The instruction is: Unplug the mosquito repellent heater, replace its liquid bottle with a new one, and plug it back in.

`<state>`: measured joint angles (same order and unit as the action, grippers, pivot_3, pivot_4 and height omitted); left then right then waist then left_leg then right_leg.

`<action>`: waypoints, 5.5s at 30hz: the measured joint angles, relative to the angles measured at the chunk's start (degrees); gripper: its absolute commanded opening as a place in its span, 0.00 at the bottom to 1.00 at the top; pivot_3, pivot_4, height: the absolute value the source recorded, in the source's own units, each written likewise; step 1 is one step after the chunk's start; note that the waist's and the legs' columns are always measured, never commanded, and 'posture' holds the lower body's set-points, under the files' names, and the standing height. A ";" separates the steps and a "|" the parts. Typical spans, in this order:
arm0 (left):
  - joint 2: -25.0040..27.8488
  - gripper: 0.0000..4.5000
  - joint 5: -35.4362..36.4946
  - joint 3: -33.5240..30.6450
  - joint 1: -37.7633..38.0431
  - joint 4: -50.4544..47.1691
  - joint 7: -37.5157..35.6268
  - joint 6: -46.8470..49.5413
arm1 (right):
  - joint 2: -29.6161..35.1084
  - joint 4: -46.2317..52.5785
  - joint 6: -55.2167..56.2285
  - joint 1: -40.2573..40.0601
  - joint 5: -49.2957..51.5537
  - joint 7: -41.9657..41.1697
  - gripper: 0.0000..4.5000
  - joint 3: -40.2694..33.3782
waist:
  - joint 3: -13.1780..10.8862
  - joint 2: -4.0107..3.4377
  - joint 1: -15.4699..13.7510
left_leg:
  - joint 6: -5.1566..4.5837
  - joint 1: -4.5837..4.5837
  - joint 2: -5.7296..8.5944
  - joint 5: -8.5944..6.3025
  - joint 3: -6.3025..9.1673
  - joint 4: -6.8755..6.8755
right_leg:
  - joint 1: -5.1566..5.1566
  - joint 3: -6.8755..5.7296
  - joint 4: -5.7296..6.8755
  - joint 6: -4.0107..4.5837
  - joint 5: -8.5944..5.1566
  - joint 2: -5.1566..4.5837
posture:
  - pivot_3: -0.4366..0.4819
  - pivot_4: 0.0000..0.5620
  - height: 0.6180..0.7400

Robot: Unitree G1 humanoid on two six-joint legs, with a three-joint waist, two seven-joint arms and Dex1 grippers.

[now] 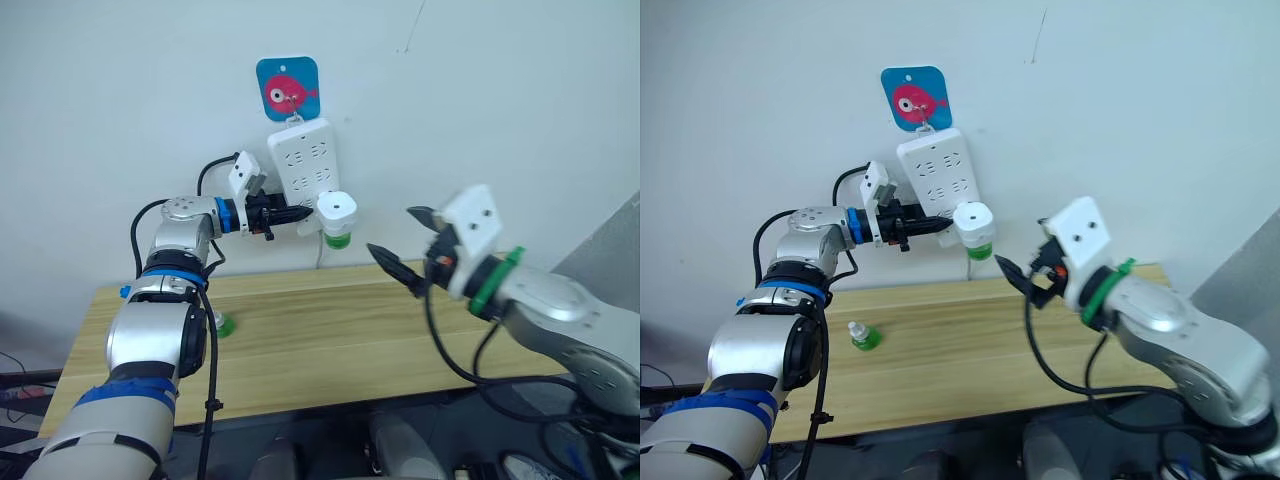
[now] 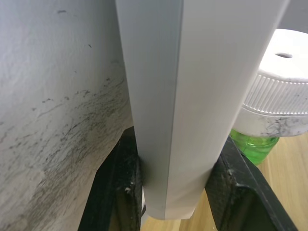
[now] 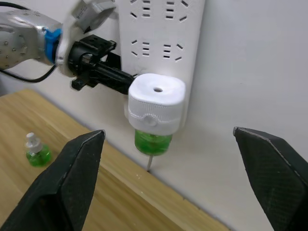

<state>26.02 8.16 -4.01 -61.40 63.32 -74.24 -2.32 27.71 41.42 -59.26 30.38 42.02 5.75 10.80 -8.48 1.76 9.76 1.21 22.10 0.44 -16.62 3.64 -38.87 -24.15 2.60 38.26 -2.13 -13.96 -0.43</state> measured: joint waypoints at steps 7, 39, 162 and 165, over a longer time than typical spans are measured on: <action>-0.44 0.29 0.19 -0.33 1.17 -2.01 0.17 0.64 | -13.78 -13.06 -1.05 7.31 -11.55 5.46 1.00 5.05 | 0.00 -0.01 0.09 | 0.00 0.00 0.12 0.00 0.17 -0.02 | -0.06 -0.16 0.25 -0.01 -0.01 -0.42 | 0.17 0.24 0.94; -0.48 0.29 0.23 -0.29 2.35 -1.85 4.40 -1.63 | -17.90 -3.73 -14.99 5.53 -19.41 -8.02 0.65 -2.04 | -0.03 -0.06 1.43 | -0.02 -0.19 0.62 0.06 0.48 -0.09 | 0.10 -0.30 0.62 -0.16 -0.09 -0.85 | 0.18 0.26 0.94; 2.85 0.50 -2.09 17.64 31.28 -54.41 7.31 -14.67 | 19.51 -16.54 -0.16 1.84 69.53 19.47 1.00 -3.87 | -0.76 -0.83 1.29 | -0.43 0.37 0.71 -0.08 0.13 0.03 | 0.03 0.09 -0.40 -0.64 -0.08 -0.74 | 0.20 0.26 0.94; 2.81 0.50 -2.09 17.65 31.28 -54.38 7.33 -14.98 | 19.25 -17.02 0.22 1.24 69.54 19.09 1.00 -3.21 | -0.76 -0.83 1.25 | -0.43 0.38 0.69 -0.08 0.18 0.03 | 0.03 0.05 -0.38 -0.64 -0.08 -0.74 | 0.20 0.27 0.94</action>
<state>28.83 6.07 13.64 -30.12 8.94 -66.91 -17.31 46.96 24.41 -59.04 31.62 111.56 24.84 7.58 -9.24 0.93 11.01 0.78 22.47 1.13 -16.70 3.82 -38.84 -24.12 2.65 37.88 -2.77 -14.04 -1.17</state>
